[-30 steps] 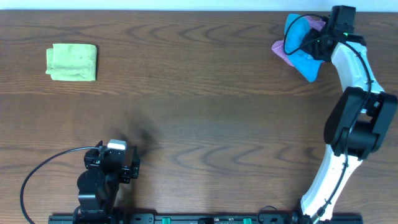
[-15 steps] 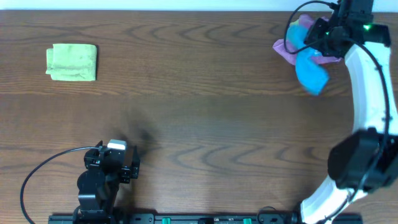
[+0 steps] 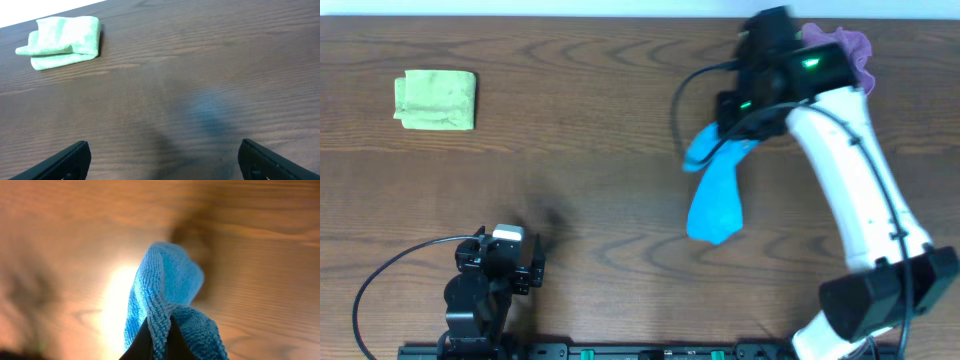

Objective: Fold the cloth
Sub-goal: 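Grasp the blue cloth with the right gripper and lift it away, then drag the blue cloth left and lay it flat on the table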

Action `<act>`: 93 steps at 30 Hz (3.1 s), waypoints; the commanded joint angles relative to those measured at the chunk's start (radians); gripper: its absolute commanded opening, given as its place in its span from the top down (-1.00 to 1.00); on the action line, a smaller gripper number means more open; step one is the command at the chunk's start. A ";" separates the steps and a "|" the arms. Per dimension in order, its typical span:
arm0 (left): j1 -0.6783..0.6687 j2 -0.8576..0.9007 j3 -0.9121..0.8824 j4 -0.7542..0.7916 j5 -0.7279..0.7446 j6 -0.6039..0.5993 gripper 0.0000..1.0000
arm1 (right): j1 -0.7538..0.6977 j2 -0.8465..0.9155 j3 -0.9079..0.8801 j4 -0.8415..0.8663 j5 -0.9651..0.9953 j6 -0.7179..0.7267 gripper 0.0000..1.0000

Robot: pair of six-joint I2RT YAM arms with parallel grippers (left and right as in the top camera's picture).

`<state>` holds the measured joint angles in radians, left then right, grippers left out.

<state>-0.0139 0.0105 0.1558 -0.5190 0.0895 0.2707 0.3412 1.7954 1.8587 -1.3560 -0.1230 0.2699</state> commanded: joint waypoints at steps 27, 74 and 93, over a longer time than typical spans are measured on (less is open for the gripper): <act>0.002 -0.006 -0.013 -0.004 -0.012 0.018 -0.91 | 0.043 0.396 0.010 0.518 0.377 -0.058 0.96; 0.002 -0.006 -0.013 -0.004 -0.012 0.018 -0.91 | 0.209 0.556 0.041 0.518 0.058 -0.170 -0.65; 0.002 -0.006 -0.013 -0.004 -0.012 0.018 -0.91 | 0.208 0.601 0.041 0.534 0.036 -0.162 -0.35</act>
<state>-0.0139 0.0105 0.1558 -0.5190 0.0891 0.2707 0.5533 2.3650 1.8889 -0.8169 -0.0643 0.0982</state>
